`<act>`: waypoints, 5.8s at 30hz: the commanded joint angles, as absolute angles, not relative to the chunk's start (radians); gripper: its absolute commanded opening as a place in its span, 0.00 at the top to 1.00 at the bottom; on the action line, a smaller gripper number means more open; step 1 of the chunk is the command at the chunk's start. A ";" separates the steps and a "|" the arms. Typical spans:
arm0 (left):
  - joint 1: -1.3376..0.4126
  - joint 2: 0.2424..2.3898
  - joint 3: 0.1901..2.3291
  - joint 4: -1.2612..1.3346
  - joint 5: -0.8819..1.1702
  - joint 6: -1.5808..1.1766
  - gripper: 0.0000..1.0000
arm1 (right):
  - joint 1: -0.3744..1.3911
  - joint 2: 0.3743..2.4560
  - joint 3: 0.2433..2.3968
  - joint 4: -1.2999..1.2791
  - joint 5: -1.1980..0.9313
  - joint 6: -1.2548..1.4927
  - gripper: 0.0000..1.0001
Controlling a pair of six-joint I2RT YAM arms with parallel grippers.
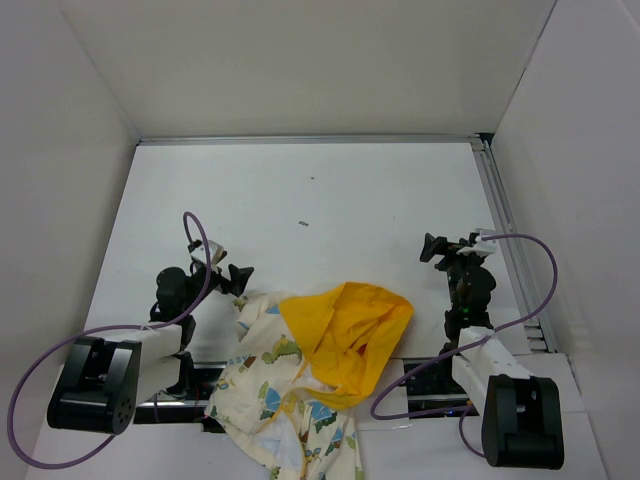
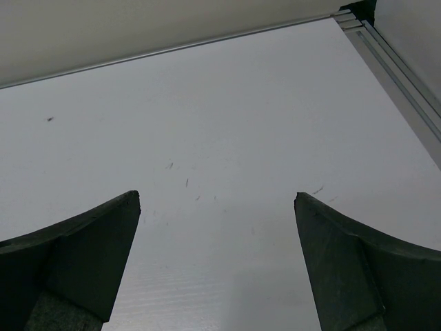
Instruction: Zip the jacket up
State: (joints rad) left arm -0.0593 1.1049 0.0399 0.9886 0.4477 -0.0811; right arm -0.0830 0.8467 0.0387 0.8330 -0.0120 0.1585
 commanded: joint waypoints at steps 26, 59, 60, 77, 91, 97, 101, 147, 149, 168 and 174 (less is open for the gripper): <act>-0.052 1.100 0.018 1.066 0.471 -0.063 0.01 | -0.080 0.847 -0.011 0.834 -0.015 0.141 0.00; -0.052 1.100 0.018 1.065 0.472 -0.063 0.01 | -0.018 0.469 0.469 -0.156 0.190 0.740 0.00; -0.054 1.103 0.018 1.068 0.469 -0.063 0.01 | -0.018 0.466 0.477 -0.222 0.202 0.826 0.00; -0.074 0.680 0.274 0.516 0.485 -0.187 0.01 | 0.289 0.794 0.488 -0.572 -0.108 0.747 0.00; -0.083 0.857 0.827 -0.132 0.499 -0.544 0.01 | 0.491 0.967 0.650 -0.407 -0.015 0.754 1.00; -0.083 0.851 0.827 -0.114 0.594 -0.593 0.01 | 0.612 0.884 0.830 -0.498 0.129 0.609 1.00; -0.083 0.844 0.805 -0.181 0.471 -0.699 0.01 | 0.658 0.902 0.931 -0.483 0.236 0.572 1.00; -0.614 2.124 1.739 -0.632 0.275 -0.360 0.13 | 0.160 0.888 0.718 -0.545 0.018 0.681 0.00; -0.635 2.167 1.767 -0.655 0.241 -0.368 0.14 | 0.156 0.884 0.712 -0.545 0.012 0.680 0.00; -0.664 2.087 1.787 -0.719 0.164 -0.451 1.00 | 0.228 0.989 0.727 -0.474 -0.111 0.588 0.05; -0.655 1.930 1.711 -0.681 0.253 -0.449 1.00 | 0.356 1.196 0.853 -0.442 -0.006 0.589 0.07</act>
